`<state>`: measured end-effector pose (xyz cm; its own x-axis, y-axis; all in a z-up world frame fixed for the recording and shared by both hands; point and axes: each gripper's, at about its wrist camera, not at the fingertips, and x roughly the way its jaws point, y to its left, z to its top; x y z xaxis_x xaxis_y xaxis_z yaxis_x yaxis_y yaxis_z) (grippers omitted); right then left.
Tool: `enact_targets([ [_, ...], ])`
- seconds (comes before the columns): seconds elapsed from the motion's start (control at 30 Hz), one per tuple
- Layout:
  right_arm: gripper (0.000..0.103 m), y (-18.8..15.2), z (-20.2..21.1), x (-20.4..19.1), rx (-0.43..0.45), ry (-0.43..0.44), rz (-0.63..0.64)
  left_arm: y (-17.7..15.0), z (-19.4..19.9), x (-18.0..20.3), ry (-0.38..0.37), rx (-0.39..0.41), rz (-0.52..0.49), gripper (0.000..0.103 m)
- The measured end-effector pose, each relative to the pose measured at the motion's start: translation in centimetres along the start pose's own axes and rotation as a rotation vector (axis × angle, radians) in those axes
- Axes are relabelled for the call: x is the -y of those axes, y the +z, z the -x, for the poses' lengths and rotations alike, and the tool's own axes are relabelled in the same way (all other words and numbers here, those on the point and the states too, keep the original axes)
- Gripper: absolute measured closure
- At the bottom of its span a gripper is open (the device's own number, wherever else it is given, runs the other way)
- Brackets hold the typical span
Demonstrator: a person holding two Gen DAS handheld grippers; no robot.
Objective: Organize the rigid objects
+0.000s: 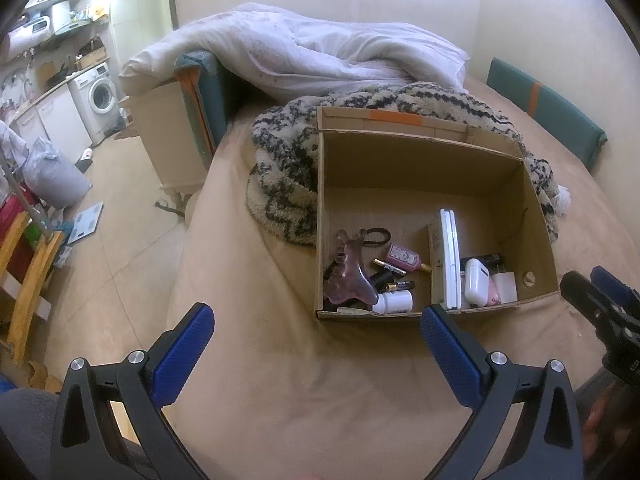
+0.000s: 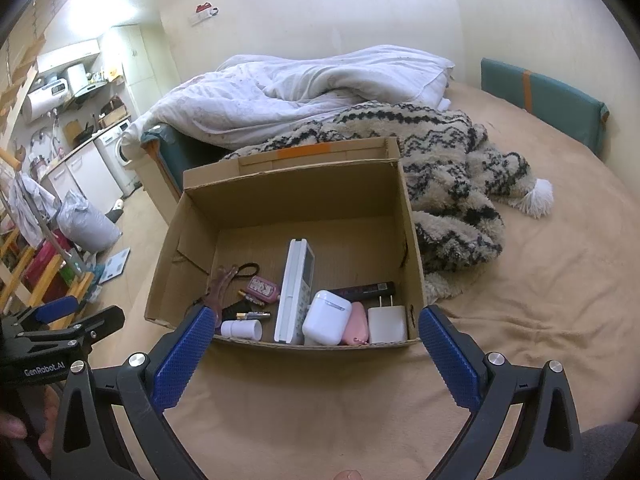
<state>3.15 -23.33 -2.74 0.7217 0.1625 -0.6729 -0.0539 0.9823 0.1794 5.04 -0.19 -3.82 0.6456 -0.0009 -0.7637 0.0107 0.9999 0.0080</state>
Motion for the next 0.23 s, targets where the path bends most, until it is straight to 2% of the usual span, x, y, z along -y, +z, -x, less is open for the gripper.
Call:
enact_targets([
  [0.23, 0.000, 0.07, 0.22, 0.21, 0.009, 0.013, -0.015, -0.21, 0.14, 0.26, 0.002, 0.005, -0.006, 0.000],
])
